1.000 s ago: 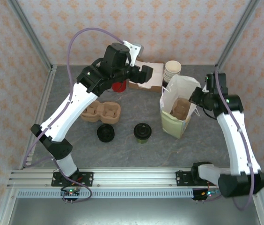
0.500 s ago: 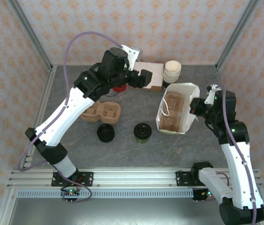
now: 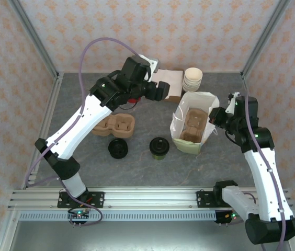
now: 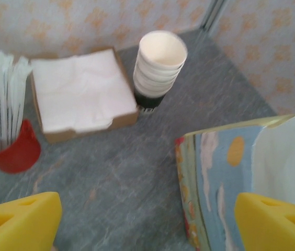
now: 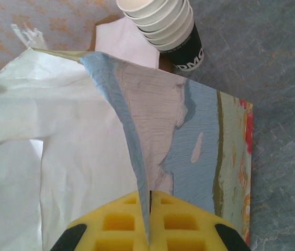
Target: Pack the takeout coffee
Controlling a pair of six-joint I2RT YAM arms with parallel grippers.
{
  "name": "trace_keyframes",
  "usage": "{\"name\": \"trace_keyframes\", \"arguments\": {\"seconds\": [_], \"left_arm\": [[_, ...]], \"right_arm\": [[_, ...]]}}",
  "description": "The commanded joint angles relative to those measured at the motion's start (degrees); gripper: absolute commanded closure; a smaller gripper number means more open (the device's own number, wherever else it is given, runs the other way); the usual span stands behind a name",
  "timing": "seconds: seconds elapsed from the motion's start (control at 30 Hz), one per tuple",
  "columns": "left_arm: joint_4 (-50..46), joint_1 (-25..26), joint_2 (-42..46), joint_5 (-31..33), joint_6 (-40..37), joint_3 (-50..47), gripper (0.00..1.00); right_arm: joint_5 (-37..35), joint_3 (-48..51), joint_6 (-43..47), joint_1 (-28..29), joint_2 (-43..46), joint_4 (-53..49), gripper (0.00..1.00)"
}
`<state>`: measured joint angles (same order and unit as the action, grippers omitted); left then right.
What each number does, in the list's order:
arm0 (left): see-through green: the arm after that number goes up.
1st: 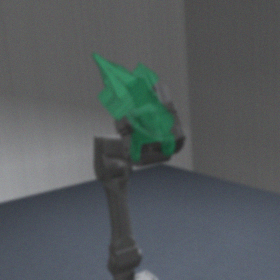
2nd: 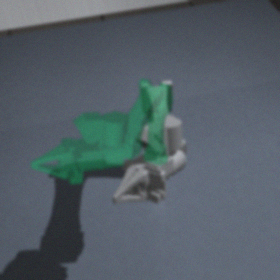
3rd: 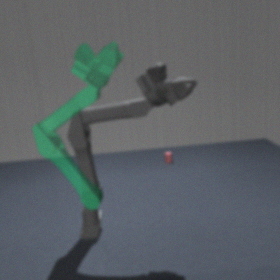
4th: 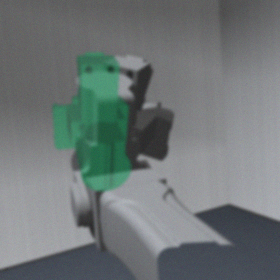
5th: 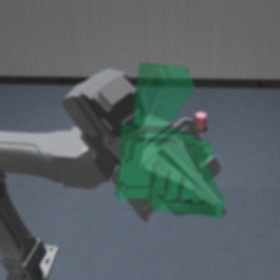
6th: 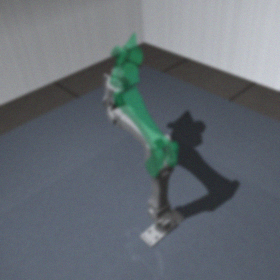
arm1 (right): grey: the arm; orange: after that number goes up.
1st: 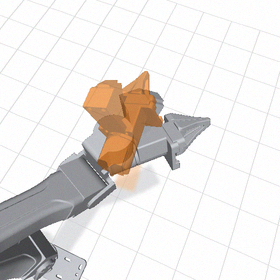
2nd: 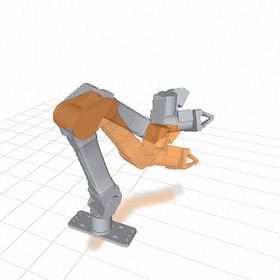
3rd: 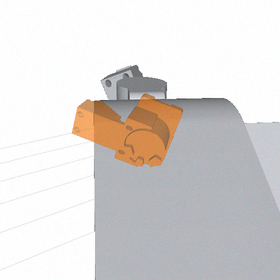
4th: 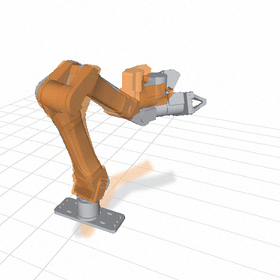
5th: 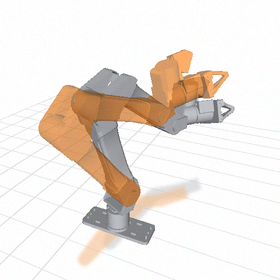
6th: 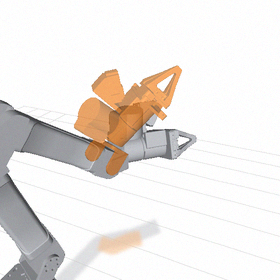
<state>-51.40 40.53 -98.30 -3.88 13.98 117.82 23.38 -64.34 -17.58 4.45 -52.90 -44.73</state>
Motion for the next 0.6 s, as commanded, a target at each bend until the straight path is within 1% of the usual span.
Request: {"name": "trace_keyframes", "arguments": {"seconds": [0.0, 0.1, 0.27, 0.43, 0.57], "left_arm": [[-5.0, 1.1, 1.2, 3.5, 3.5, -3.5, 0.14], [-2.5, 3.2, 4.4, 4.6, 4.9, -10.7, 0.13], [1.5, 6.4, 10.4, 3.8, 7.0, -23.9, 0.13], [5.2, 10.1, 15.8, 5.2, 7.4, -33.9, 0.13], [10.1, 11.4, 18.4, 5.0, 7.6, -40.8, 0.13]], "right_arm": [[-1.4, -3.7, -3.5, -0.1, -1.5, -2.5, 1.0], [-2.7, -4.7, -4.6, -0.1, -2.2, -3.6, 1.0], [-5.2, -5.6, -2.8, -0.1, -2.0, -6.5, 1.0], [-3.8, -6.3, -3.1, -0.2, -2.4, -8.5, 1.0], [-3.9, -5.1, -4.4, -0.1, -2.6, -8.3, 1.0]]}}
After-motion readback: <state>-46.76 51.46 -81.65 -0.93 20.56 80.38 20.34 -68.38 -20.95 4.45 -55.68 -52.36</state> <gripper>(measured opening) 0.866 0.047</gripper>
